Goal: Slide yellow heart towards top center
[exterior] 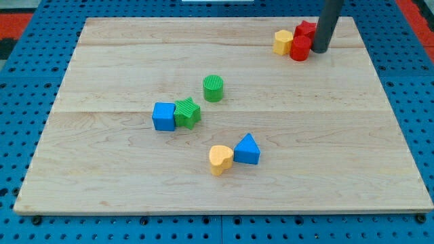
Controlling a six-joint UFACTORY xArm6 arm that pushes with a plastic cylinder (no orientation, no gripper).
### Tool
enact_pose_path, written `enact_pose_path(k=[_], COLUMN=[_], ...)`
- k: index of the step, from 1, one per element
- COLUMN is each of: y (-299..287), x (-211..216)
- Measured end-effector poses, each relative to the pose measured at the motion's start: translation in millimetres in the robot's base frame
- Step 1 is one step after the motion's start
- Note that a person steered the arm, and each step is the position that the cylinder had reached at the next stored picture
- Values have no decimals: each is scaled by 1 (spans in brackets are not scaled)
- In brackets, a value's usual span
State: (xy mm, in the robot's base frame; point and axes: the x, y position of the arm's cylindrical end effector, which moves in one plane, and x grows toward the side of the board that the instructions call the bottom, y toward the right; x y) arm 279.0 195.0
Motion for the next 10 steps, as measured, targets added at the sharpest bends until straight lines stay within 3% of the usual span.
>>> enact_pose_path(k=[1,2,3,5,7,8,9,10], y=[32,10,-61,-159,-195,-234,-255,-210], x=[61,195,257,318,263,311,283,265])
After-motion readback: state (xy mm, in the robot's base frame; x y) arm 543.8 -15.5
